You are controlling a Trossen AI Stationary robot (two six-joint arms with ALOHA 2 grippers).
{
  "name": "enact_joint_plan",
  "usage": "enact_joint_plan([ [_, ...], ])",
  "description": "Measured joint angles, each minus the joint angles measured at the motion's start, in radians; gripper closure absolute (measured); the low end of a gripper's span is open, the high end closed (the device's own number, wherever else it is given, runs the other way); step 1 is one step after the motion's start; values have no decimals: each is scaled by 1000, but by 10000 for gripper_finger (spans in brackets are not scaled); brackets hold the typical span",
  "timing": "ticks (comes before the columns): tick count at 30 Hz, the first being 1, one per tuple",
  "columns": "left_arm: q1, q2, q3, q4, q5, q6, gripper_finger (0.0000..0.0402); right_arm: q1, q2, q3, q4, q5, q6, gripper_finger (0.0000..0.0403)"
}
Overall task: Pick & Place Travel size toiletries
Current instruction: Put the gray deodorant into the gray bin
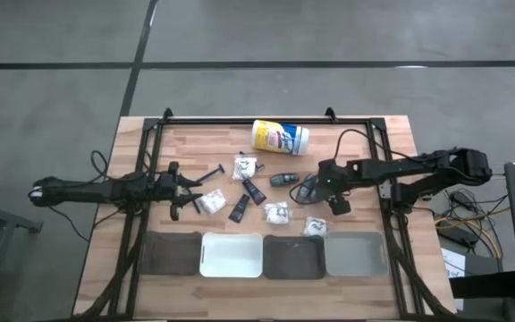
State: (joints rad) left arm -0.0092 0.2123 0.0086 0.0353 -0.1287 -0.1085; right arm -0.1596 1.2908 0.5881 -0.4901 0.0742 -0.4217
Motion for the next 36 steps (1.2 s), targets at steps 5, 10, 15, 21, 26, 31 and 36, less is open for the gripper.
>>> enact_joint_plan([
  [5, 0, 0, 0, 0, 0, 0, 231, -1, 79, -4, 18, 0, 0, 144],
  [10, 0, 0, 0, 0, 0, 0, 231, 0, 139, -1, 43, -7, 0, 165],
  [15, 0, 0, 0, 1, 0, 0, 231, 0, 125, 4, 44, -6, 49, 186],
  [21, 0, 0, 0, 1, 0, 0, 231, -1, 42, 1, 59, -3, 106, 200],
  [26, 0, 0, 0, 1, 0, 0, 231, 0, -25, -1, 48, -51, 156, 200],
  [31, 0, 0, 0, 1, 0, 0, 231, 0, -104, 0, 21, -53, 226, 203],
  [36, 0, 0, 0, 1, 0, 0, 231, 0, -189, 0, -32, -56, 313, 201],
])
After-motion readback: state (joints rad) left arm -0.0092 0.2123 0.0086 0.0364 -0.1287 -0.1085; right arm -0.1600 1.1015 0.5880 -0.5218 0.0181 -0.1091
